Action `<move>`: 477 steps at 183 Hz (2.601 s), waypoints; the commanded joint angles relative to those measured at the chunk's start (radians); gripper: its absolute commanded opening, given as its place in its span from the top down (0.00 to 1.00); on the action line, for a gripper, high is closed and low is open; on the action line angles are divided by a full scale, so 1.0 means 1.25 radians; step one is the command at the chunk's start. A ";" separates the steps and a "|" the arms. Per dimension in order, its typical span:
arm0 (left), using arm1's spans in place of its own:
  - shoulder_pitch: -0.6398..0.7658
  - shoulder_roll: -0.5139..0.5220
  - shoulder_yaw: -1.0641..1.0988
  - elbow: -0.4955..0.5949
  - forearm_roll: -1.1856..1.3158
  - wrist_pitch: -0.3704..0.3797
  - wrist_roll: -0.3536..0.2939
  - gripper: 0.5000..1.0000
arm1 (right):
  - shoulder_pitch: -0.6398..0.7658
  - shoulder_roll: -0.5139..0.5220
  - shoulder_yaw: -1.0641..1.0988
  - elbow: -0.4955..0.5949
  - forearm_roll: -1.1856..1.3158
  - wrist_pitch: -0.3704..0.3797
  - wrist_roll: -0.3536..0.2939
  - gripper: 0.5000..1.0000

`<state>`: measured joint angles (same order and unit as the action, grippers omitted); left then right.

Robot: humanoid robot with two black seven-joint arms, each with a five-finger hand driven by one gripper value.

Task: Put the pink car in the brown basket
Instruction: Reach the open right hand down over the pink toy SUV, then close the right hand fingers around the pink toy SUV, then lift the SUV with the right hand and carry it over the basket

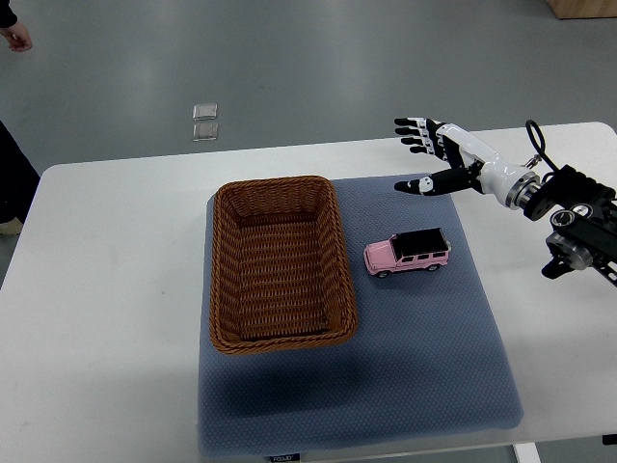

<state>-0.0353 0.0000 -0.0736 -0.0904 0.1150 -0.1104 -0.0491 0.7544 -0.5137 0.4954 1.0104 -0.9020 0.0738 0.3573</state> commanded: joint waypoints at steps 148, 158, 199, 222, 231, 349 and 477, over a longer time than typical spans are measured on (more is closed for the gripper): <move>0.000 0.000 0.001 0.001 0.000 0.001 0.000 0.00 | 0.086 -0.092 -0.256 0.090 -0.356 -0.039 0.004 0.18; 0.000 0.000 0.001 0.001 0.000 0.001 0.000 0.00 | 0.086 -0.092 -0.260 0.084 -0.367 -0.039 0.004 0.18; -0.001 0.000 0.001 0.001 0.000 0.001 0.000 0.00 | 0.084 -0.091 -0.287 0.072 -0.374 -0.058 0.004 0.21; -0.001 0.000 0.001 0.001 0.001 0.001 0.000 0.00 | 0.084 -0.074 -0.308 0.048 -0.375 -0.090 0.004 0.35; -0.001 0.000 0.001 0.000 0.001 0.001 0.000 0.00 | 0.084 -0.065 -0.309 0.042 -0.375 -0.098 0.004 0.42; 0.000 0.000 0.000 0.001 0.001 0.001 0.000 0.00 | 0.113 -0.092 -0.288 0.038 -0.358 -0.227 0.007 1.00; 0.000 0.000 0.000 0.000 0.000 0.001 0.000 0.00 | 0.290 0.141 -0.314 0.015 -0.271 -0.220 0.010 1.00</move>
<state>-0.0353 0.0000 -0.0737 -0.0904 0.1159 -0.1089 -0.0491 1.0946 -0.3947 0.1463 1.0502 -1.2426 -0.2010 0.3697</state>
